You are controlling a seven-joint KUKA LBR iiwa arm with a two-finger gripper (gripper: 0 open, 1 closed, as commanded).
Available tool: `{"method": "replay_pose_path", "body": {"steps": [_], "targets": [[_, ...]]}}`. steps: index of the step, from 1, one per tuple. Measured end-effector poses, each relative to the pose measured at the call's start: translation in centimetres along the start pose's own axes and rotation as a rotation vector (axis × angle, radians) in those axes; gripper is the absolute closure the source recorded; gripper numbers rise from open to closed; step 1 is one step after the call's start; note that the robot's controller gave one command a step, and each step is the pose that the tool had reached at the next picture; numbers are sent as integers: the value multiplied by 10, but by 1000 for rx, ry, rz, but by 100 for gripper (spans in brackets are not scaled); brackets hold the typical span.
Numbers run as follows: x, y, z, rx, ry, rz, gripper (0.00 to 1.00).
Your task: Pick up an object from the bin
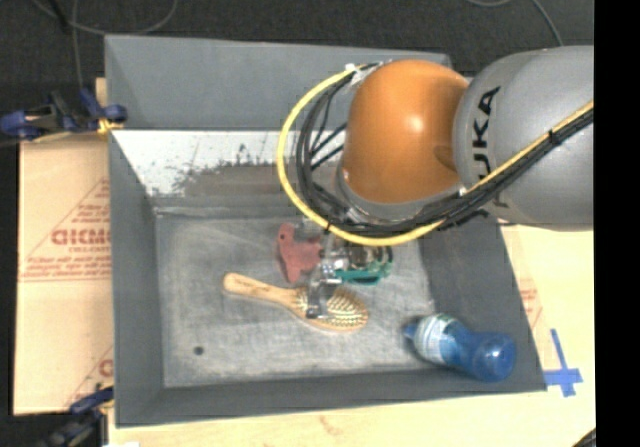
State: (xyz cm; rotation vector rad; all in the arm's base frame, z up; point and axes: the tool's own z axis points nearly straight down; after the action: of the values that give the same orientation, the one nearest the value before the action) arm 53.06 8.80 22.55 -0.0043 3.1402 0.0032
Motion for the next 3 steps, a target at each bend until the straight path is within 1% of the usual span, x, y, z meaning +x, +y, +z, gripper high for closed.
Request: {"method": "replay_pose_path", "body": {"steps": [1, 2, 3], "targets": [[-54, -42, 50, -2, -13, 59, 0], [-61, -91, 65, 2, 1, 225, 0], [-71, -73, 68, 0, -5, 388, 0]]}}
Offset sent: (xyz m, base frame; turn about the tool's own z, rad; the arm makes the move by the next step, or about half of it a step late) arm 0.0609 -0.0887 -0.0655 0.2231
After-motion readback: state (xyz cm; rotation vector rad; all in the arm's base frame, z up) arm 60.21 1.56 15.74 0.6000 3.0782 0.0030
